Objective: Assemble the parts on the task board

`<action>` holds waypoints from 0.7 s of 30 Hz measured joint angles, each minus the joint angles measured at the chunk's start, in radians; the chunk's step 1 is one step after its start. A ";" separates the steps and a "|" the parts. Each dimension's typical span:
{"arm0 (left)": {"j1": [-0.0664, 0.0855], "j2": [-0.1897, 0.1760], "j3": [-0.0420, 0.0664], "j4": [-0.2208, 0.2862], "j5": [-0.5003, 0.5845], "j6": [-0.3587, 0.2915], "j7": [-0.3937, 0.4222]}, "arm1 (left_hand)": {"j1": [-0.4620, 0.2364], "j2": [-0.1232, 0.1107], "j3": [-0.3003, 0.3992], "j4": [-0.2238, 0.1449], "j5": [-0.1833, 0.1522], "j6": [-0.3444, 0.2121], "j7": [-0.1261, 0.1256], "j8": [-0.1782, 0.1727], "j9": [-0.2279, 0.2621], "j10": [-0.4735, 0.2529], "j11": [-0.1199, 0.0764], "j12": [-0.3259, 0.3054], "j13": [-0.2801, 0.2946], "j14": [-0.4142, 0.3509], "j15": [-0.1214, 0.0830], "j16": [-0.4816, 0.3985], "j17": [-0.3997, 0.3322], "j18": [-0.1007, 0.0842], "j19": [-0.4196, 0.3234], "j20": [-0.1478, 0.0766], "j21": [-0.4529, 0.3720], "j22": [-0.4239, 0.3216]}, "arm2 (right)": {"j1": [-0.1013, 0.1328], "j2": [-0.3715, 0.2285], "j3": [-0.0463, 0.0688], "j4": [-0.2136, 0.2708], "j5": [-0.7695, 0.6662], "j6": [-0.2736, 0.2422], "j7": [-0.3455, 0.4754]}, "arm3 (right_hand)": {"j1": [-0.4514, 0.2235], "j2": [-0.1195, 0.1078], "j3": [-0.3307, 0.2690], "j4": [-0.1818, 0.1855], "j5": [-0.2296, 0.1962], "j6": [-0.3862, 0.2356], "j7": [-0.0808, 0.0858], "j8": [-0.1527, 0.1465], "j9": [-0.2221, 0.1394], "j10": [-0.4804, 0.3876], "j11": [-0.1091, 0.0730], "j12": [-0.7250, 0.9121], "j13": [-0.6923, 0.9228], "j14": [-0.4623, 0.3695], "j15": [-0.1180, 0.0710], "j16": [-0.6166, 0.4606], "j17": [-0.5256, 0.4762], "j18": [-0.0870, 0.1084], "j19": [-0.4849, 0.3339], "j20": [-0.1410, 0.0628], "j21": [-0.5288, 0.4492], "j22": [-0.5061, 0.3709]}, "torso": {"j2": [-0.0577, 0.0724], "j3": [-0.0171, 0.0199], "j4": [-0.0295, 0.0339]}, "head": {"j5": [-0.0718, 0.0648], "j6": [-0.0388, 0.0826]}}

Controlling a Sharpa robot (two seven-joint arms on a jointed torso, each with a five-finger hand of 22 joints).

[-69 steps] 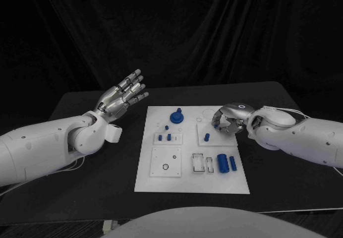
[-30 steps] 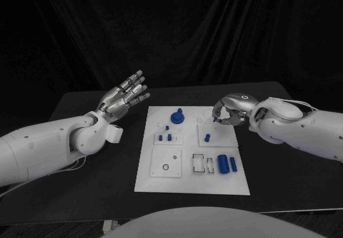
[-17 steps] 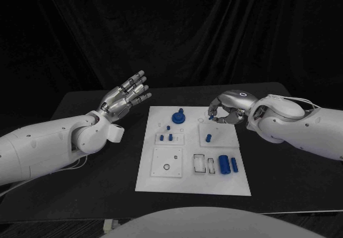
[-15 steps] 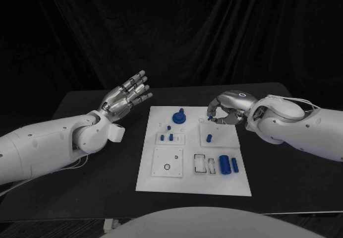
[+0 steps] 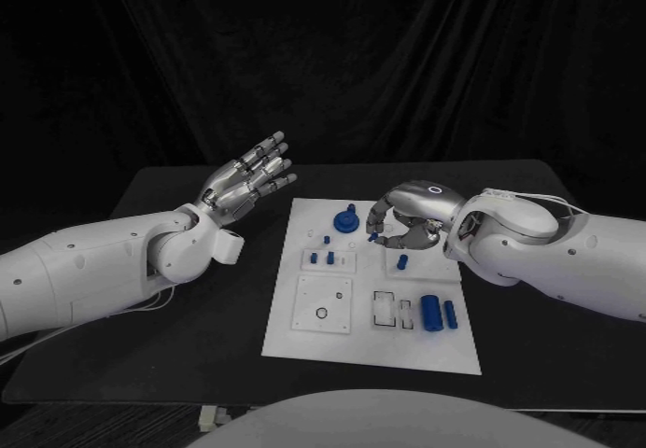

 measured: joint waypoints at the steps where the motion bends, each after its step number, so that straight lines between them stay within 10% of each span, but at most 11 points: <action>1: 0.000 0.000 0.000 0.000 -0.001 0.000 0.000 | 0.002 0.002 0.000 0.000 0.000 0.000 0.000 0.000 0.000 0.000 0.000 0.000 0.000 0.000 0.000 0.000 0.000 0.000 0.000 0.000 0.000 0.000 | -0.001 0.009 0.000 0.003 0.000 0.006 -0.001 | 0.000 0.000 0.000 0.000 0.000 0.000 0.000 0.000 0.000 0.000 0.000 0.000 -0.001 0.000 0.000 -0.001 0.000 0.000 0.000 0.000 0.000 0.000 | 0.000 0.0000 0.0000 | 0.003 0.000; 8: 0.000 -0.001 0.000 0.005 -0.013 -0.003 0.000 | 0.002 0.002 -0.005 0.005 -0.010 0.007 0.007 0.003 0.001 0.000 0.000 0.004 0.000 -0.006 -0.006 0.000 -0.001 -0.016 0.000 0.000 0.000 -0.003 | -0.020 0.052 0.000 0.009 0.000 0.041 -0.008 | 0.000 0.000 0.007 0.002 0.000 -0.006 0.005 -0.002 0.006 0.000 0.000 -0.005 -0.003 0.000 0.000 -0.005 0.000 0.000 0.000 0.000 -0.010 0.000 | 0.001 0.0000 0.0007 | 0.021 0.000; 16: 0.000 -0.005 0.000 0.013 -0.040 -0.030 0.000 | -0.023 0.008 -0.027 0.007 -0.029 0.022 0.022 0.004 0.004 0.000 -0.012 0.004 0.001 -0.017 -0.084 -0.019 -0.007 -0.016 -0.007 -0.008 0.000 -0.027 | -0.053 0.092 0.000 0.007 -0.013 0.074 -0.016 | -0.003 0.002 0.007 0.002 0.000 -0.010 0.008 -0.003 0.006 0.000 0.000 -0.010 -0.005 0.000 0.000 -0.009 0.000 0.000 0.000 0.000 -0.014 0.000 | 0.001 -0.0001 0.0006 | 0.033 0.000; 21: -0.001 -0.007 0.000 0.022 -0.055 -0.055 0.000 | -0.023 0.009 -0.027 0.007 -0.029 0.034 0.034 0.004 0.005 -0.001 -0.038 0.004 0.001 -0.016 -0.099 -0.019 -0.008 -0.016 -0.009 -0.016 0.000 -0.032 | -0.070 0.114 0.000 -0.005 -0.034 0.089 -0.021 | -0.005 0.004 0.007 0.002 0.000 -0.012 0.009 -0.005 0.006 0.000 0.000 -0.010 -0.006 0.000 0.000 -0.009 0.000 0.000 -0.004 -0.003 -0.014 0.000 | 0.000 -0.0001 0.0001 | 0.043 0.000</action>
